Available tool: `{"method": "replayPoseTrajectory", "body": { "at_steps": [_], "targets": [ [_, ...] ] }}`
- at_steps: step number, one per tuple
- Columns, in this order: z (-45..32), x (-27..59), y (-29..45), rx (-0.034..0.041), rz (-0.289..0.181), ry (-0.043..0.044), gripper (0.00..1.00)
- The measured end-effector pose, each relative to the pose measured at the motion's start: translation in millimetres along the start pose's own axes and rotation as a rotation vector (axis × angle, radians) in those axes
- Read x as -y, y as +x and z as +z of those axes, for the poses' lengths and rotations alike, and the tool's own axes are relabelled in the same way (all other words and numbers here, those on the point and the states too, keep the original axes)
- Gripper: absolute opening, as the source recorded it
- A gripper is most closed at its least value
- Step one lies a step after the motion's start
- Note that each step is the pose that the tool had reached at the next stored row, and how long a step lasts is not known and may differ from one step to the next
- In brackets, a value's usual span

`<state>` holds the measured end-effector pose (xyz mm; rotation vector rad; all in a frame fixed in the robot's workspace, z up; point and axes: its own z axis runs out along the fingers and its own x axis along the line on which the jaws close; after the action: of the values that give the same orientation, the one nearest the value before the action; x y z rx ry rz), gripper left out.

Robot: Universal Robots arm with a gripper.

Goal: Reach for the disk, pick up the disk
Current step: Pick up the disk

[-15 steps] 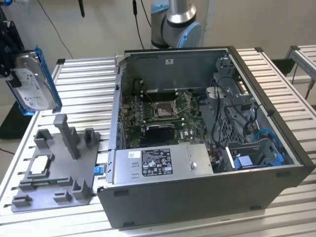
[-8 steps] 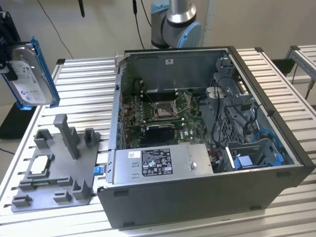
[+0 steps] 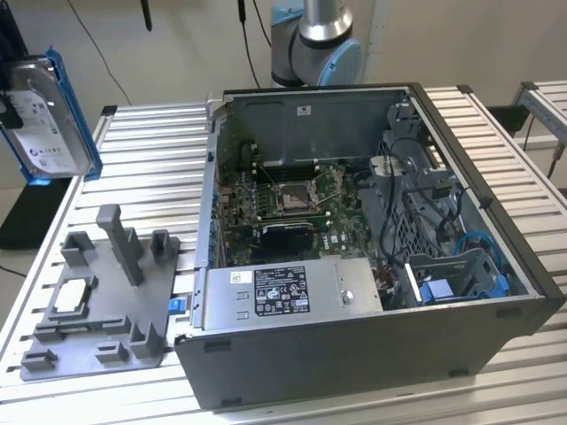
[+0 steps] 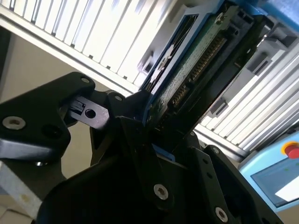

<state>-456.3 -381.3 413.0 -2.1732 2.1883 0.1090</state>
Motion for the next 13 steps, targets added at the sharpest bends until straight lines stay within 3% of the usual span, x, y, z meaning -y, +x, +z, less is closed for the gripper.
{"method": "replayPoseTrajectory", "body": {
  "at_steps": [13],
  "targets": [
    [-35.8, -0.4, -3.2, 0.0, -0.002, -0.0002, 0.0]
  ]
}}
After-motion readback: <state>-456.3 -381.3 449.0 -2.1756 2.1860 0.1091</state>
